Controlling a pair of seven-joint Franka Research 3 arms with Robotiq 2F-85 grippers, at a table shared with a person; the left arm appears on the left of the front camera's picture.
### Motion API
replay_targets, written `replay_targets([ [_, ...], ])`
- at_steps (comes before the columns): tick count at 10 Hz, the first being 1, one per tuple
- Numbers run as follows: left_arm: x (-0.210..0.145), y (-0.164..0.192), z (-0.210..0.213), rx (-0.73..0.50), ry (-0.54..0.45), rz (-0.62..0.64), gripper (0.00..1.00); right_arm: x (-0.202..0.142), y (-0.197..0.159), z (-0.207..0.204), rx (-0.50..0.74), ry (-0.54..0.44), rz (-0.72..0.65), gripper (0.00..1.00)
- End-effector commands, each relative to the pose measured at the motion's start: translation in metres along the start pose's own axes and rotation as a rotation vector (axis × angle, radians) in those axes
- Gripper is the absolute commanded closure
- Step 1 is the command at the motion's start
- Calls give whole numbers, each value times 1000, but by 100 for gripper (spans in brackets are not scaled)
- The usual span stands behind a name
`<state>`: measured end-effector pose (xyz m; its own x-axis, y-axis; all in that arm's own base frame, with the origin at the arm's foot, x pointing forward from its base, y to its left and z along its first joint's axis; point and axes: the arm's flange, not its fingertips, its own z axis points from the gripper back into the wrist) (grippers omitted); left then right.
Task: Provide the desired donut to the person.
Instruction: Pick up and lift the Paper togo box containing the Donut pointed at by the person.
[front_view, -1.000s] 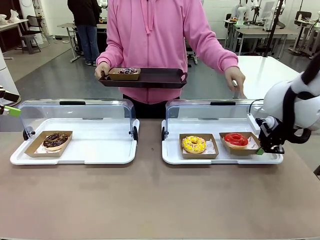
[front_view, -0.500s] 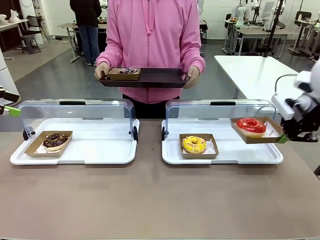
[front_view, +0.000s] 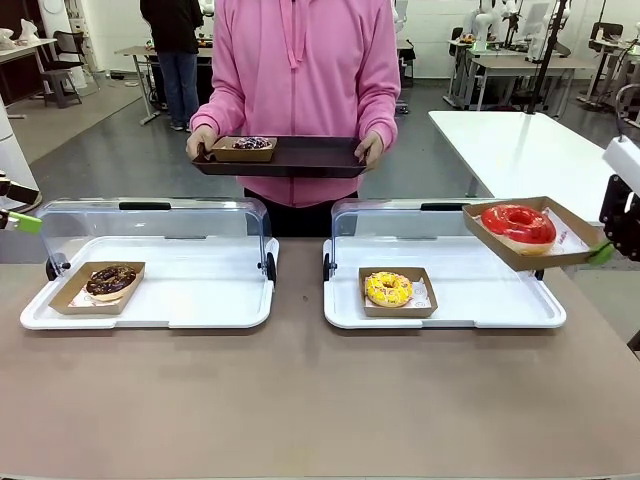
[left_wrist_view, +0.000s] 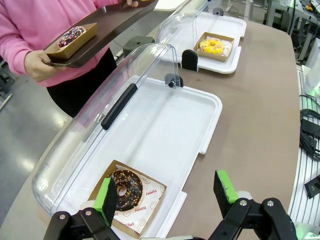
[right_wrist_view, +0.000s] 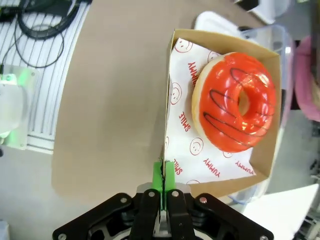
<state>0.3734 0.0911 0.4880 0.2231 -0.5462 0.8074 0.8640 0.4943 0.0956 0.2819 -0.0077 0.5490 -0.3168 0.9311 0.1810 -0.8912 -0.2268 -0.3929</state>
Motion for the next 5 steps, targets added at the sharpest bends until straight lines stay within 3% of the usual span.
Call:
replay_targets([
  [1, 0, 0, 0, 3, -5, 6, 0, 0, 5, 0, 30, 15, 17, 100],
  [5, 0, 0, 0, 3, -5, 6, 0, 0, 5, 0, 30, 15, 17, 100],
])
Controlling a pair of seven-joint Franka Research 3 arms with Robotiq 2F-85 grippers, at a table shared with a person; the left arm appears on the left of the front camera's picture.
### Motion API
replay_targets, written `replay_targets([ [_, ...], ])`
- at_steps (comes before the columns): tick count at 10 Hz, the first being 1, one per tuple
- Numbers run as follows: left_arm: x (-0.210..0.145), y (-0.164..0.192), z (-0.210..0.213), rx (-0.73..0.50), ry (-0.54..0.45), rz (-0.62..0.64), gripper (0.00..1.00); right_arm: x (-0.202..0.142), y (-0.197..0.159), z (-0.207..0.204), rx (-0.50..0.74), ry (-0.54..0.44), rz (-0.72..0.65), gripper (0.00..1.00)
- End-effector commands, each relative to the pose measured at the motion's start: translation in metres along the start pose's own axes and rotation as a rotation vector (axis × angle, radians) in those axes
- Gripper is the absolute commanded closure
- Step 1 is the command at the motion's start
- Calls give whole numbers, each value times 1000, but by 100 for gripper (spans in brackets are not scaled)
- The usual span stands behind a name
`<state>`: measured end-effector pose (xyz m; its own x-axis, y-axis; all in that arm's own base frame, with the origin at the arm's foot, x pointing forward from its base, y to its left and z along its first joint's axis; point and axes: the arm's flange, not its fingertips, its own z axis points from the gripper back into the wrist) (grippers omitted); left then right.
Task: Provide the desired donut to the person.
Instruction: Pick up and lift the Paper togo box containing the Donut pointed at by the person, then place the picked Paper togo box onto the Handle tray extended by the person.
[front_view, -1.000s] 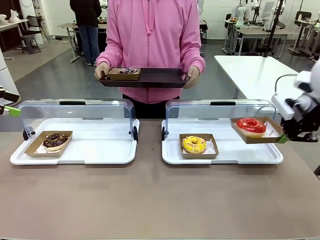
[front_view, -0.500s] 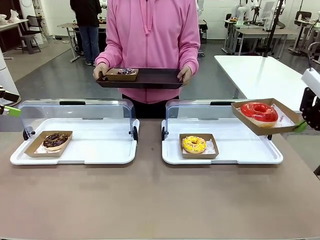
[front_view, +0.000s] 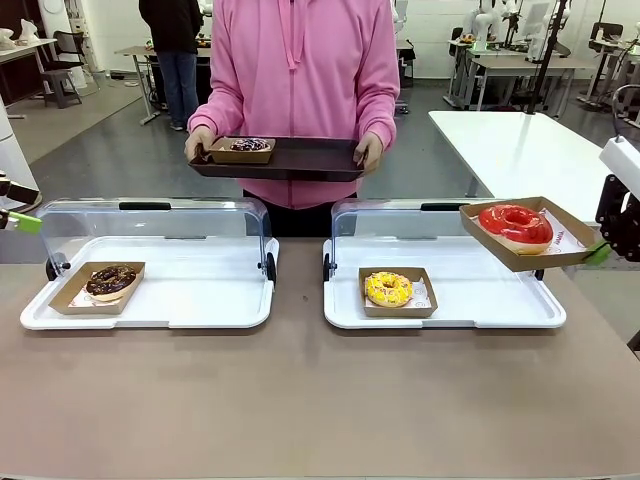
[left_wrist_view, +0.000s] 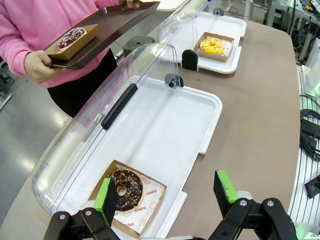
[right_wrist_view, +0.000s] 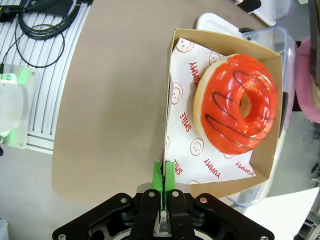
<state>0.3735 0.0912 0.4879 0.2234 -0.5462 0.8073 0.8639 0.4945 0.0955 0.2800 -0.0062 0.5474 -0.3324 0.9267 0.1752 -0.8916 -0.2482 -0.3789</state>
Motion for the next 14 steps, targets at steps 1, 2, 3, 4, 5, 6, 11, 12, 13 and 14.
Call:
replay_targets([
  [1, 0, 0, 0, 3, -6, 6, 0, -2, 3, 1, 11, 16, 0, 100],
  [2, 0, 0, 0, 3, -6, 6, 0, -2, 3, 1, 11, 16, 0, 100],
  [3, 0, 0, 0, 3, -6, 6, 0, -2, 3, 1, 11, 16, 0, 100],
  [4, 0, 0, 0, 3, -6, 6, 0, -2, 3, 1, 11, 16, 0, 100],
  [5, 0, 0, 0, 3, -6, 6, 0, -2, 3, 1, 11, 16, 0, 100],
  [6, 0, 0, 0, 3, -6, 6, 0, -2, 3, 1, 11, 16, 0, 100],
  [11, 0, 0, 0, 3, -6, 6, 0, -2, 3, 1, 11, 16, 0, 100],
  [12, 0, 0, 0, 3, -6, 6, 0, -2, 3, 1, 11, 16, 0, 100],
  [13, 0, 0, 0, 3, -6, 6, 0, -2, 3, 1, 11, 16, 0, 100],
  [14, 0, 0, 0, 3, -6, 6, 0, -2, 3, 1, 11, 16, 0, 100],
])
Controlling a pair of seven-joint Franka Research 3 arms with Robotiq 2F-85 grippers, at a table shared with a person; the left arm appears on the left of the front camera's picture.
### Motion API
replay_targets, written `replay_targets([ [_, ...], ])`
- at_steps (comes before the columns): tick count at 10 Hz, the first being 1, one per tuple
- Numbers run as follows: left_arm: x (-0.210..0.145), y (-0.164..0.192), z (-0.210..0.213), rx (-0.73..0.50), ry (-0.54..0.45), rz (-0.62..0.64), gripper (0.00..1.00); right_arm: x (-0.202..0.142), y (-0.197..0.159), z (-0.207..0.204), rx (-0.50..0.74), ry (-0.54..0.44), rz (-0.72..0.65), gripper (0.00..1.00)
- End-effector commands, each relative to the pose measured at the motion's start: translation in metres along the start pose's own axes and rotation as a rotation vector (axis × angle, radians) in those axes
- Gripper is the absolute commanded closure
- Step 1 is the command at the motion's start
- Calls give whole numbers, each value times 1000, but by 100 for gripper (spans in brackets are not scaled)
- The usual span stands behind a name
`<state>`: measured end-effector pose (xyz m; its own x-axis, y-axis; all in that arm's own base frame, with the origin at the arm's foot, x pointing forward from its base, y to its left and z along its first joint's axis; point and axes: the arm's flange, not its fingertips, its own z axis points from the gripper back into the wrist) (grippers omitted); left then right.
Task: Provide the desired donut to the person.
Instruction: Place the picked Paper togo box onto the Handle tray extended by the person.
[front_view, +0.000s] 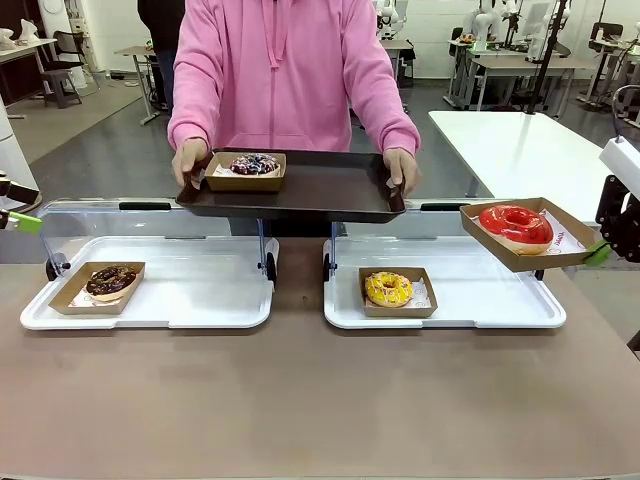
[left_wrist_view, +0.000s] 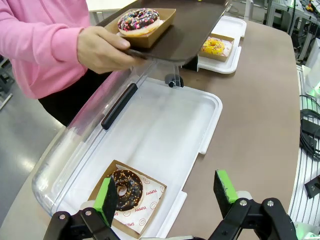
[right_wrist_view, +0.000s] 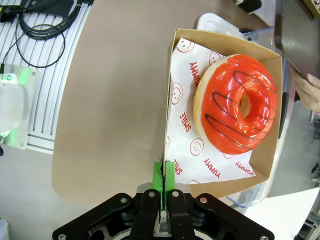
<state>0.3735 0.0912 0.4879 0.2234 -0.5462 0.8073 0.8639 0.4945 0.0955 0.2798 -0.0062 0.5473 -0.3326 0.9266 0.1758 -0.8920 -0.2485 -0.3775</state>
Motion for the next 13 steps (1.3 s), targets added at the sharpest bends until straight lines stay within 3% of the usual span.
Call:
replay_targets([
  [1, 0, 0, 0, 3, -6, 6, 0, -2, 2, 1, 10, 16, 0, 100],
  [10, 0, 0, 0, 3, -6, 6, 0, 0, 0, 0, 0, 0, 0, 98],
  [13, 0, 0, 0, 3, -6, 6, 0, 83, -94, -14, 61, 38, -103, 98],
])
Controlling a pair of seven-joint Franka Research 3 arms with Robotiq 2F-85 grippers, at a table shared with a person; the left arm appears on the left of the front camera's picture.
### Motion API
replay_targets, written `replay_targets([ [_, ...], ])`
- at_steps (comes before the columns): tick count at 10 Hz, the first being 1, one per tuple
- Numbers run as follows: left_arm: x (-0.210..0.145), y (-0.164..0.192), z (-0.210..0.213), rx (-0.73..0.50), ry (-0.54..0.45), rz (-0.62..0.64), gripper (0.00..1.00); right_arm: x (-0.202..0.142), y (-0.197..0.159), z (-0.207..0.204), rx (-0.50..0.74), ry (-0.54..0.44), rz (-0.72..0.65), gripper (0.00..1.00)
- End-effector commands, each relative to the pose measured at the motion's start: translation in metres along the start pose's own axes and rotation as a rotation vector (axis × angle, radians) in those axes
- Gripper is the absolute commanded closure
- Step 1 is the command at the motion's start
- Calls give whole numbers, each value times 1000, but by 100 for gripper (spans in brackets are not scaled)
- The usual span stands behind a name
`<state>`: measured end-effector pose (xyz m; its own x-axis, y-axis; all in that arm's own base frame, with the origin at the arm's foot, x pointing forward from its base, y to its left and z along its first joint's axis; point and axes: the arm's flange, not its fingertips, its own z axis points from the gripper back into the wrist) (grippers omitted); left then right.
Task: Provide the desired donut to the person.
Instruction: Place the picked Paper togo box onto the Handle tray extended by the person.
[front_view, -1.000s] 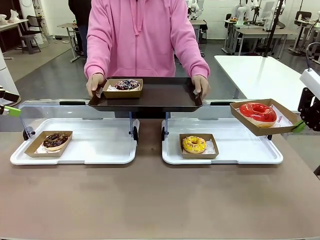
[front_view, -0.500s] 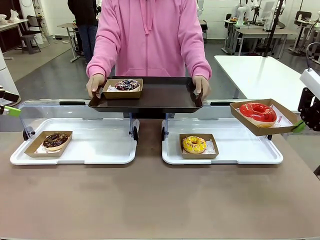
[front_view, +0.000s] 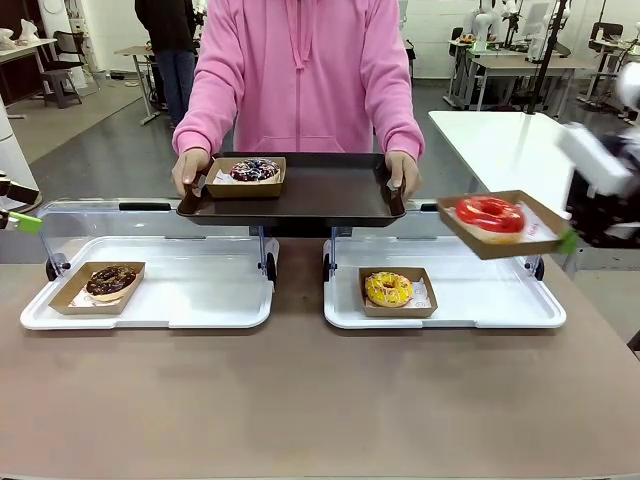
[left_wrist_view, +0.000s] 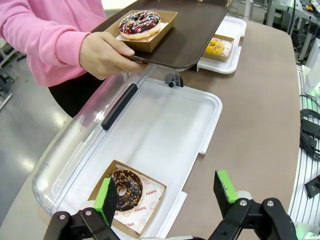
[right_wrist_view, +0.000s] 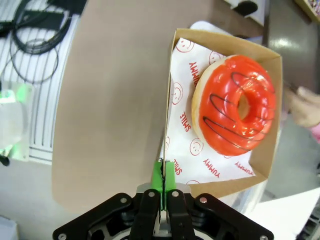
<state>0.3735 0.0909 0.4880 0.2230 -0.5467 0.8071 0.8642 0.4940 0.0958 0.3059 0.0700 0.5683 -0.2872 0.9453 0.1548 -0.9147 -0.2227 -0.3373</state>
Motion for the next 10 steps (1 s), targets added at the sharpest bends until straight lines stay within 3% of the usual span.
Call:
replay_targets([
  [1, 0, 0, 0, 4, -6, 6, 0, 46, -67, -4, 15, 9, -123, 98],
  [3, 0, 0, 0, 4, -6, 6, 0, 93, -113, -18, -59, 76, -200, 98],
  [6, 0, 0, 0, 4, -6, 6, 0, 122, -184, -81, -79, 53, -299, 98],
  [10, 0, 0, 0, 4, -6, 6, 0, 143, -214, -134, -121, 133, -268, 98],
])
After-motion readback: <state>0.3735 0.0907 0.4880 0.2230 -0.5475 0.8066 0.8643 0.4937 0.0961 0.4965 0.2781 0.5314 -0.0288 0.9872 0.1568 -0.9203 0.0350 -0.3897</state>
